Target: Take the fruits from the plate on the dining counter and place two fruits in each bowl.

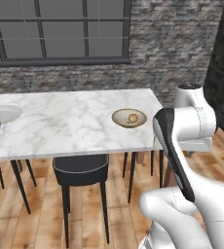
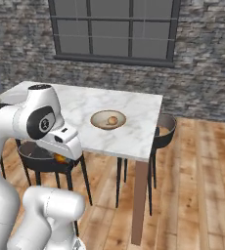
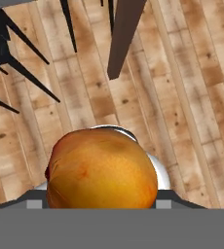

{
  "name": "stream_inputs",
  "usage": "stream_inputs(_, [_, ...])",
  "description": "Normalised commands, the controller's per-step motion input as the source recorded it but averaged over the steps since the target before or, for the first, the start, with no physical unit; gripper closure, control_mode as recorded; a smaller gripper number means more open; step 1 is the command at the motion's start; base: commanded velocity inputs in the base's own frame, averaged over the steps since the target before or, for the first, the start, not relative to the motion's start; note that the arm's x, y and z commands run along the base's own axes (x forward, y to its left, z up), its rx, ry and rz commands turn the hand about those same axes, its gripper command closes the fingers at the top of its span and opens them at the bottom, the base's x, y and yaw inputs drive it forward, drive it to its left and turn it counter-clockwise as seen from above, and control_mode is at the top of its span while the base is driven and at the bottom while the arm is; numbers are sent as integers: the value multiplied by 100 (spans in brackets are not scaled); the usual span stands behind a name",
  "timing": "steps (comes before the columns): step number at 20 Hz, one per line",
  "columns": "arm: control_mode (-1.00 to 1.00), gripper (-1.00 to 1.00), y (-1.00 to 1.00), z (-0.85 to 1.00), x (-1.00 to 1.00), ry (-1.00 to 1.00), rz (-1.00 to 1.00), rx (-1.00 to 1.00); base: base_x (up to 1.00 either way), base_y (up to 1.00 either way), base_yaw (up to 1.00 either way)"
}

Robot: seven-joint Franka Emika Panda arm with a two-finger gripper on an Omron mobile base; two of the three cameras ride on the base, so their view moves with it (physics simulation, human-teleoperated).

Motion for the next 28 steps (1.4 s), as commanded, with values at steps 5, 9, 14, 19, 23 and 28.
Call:
stream_inputs(5, [100,100,0,0,0,0,0,0,46,-21,2])
stream_inputs(9, [100,100,0,0,0,0,0,0,25,9,0])
stream_inputs(14, [100,100,0,0,0,0,0,0,46,15,0])
stream_inputs(19, [100,100,0,0,0,0,0,0,57,29,0])
stream_inputs(23, [100,100,0,0,0,0,0,0,63,32,0])
stream_inputs(28, [100,100,0,0,0,0,0,0,57,22,0])
